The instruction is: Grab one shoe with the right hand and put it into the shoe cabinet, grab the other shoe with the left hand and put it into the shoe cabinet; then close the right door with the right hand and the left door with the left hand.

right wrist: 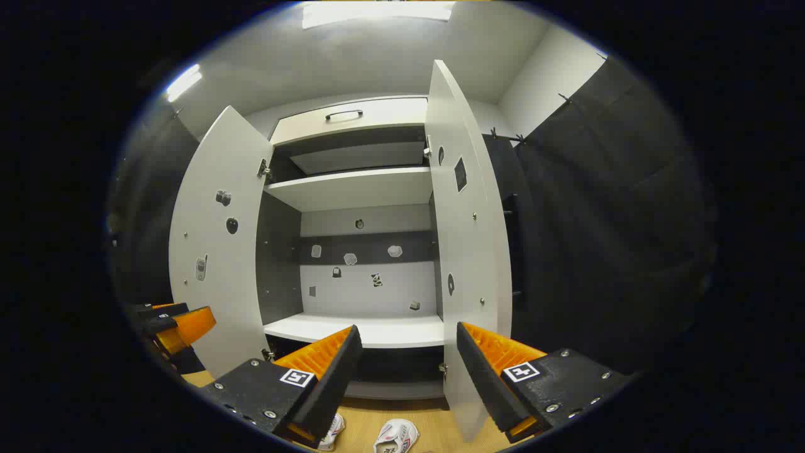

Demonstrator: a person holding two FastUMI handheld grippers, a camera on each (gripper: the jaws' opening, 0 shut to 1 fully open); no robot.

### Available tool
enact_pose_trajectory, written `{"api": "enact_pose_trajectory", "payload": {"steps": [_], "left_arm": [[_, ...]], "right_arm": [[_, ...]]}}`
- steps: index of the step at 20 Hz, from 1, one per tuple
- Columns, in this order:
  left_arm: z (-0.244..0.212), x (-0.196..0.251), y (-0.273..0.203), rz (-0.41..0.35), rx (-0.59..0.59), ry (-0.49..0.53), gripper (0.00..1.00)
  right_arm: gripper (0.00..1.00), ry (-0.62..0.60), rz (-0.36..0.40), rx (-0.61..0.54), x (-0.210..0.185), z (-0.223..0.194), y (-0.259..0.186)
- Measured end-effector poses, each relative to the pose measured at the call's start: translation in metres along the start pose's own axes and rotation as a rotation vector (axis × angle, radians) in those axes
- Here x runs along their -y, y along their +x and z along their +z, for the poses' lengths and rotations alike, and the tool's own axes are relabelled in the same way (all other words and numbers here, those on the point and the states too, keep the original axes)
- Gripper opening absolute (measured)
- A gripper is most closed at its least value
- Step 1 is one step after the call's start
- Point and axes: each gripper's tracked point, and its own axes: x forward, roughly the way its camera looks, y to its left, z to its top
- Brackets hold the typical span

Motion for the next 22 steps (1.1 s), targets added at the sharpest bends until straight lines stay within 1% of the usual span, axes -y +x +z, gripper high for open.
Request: {"api": "enact_pose_trajectory", "payload": {"steps": [1,2,3,4,10,15,16,17,18,22], "left_arm": [[0.0,-0.001,-0.001,0.003,0.0,0.001,0.96],[0.0,-0.004,-0.003,0.008,0.002,0.002,0.99],[-0.001,-0.005,-0.005,0.012,0.002,0.004,0.96],[-0.001,-0.008,-0.005,0.019,0.0,0.004,0.96],[-0.002,-0.016,-0.005,0.043,0.004,-0.004,0.96],[0.0,-0.015,-0.002,0.04,0.007,0.006,0.96],[-0.001,-0.015,-0.002,0.041,0.008,0.009,0.99],[-0.001,-0.014,-0.003,0.038,0.008,0.011,0.99],[-0.001,-0.013,-0.003,0.037,0.009,0.012,0.96],[0.003,-0.011,-0.005,0.035,0.018,0.014,0.96]], "right_arm": [[0.93,-0.008,-0.002,0.003,0.0,0.0,-0.001],[0.93,-0.015,-0.001,0.005,-0.001,0.0,-0.001],[0.93,-0.02,0.001,0.008,-0.003,0.0,-0.001],[0.93,-0.021,0.005,0.01,-0.005,0.001,-0.002],[0.93,-0.024,0.022,0.035,-0.013,0.01,0.002],[0.93,-0.029,0.021,0.033,-0.014,0.008,0.005],[0.93,-0.029,0.022,0.031,-0.014,0.007,0.006],[0.93,-0.027,0.024,0.03,-0.015,0.007,0.006],[0.93,-0.024,0.025,0.03,-0.015,0.007,0.007],[0.93,-0.026,0.03,0.038,-0.017,0.011,0.006]]}}
